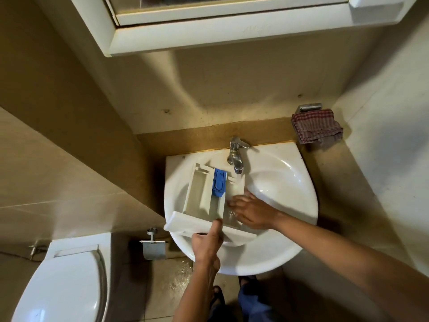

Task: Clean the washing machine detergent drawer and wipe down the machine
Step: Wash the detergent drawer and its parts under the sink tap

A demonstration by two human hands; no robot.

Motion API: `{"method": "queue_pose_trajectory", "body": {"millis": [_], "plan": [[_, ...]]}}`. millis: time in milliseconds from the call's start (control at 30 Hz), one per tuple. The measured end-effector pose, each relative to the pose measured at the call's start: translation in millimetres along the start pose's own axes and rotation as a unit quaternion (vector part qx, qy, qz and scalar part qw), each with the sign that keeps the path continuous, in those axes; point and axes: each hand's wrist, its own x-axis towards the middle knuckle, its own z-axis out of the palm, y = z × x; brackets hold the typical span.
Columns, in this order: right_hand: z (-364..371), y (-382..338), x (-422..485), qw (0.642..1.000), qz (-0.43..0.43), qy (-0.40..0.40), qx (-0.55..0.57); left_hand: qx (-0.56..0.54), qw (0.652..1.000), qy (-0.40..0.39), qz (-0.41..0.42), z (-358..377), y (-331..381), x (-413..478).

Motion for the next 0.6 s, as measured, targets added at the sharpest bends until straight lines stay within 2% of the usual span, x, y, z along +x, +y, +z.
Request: {"method": "queue_pose_trajectory", "body": {"millis": [67, 100, 167, 233, 300, 367, 467, 600], "plan": [[-2, 6, -10, 0.997, -0.077, -0.013, -0.009, 0.008, 1.0, 0.005, -0.015, -2, 3, -4], [-4, 10, -14, 0.996, -0.087, -0.018, -0.019, 0.015, 1.0, 0.004, -0.02, -3, 3, -8], [-4, 20, -15, 0.999, -0.032, 0.001, -0.011, 0.036, 0.999, 0.008, -0.022, -2, 1, -14], [1, 25, -12, 0.995, 0.079, 0.055, 0.04, 0.047, 0.999, 0.019, -0.019, 1, 1, -20], [2, 19, -8, 0.969, 0.171, 0.086, 0.155, 0.048, 0.998, 0.025, -0.018, 3, 3, -26], [-4, 5, -3, 0.926, 0.225, 0.088, 0.289, 0.046, 0.998, 0.031, -0.022, 4, 5, -31], [-3, -24, -2, 0.888, 0.256, 0.104, 0.366, 0.044, 0.998, 0.036, -0.034, 5, 10, -33], [13, -40, -16, 0.894, 0.262, 0.073, 0.356, 0.059, 0.997, 0.038, -0.03, 5, 20, -32]]}}
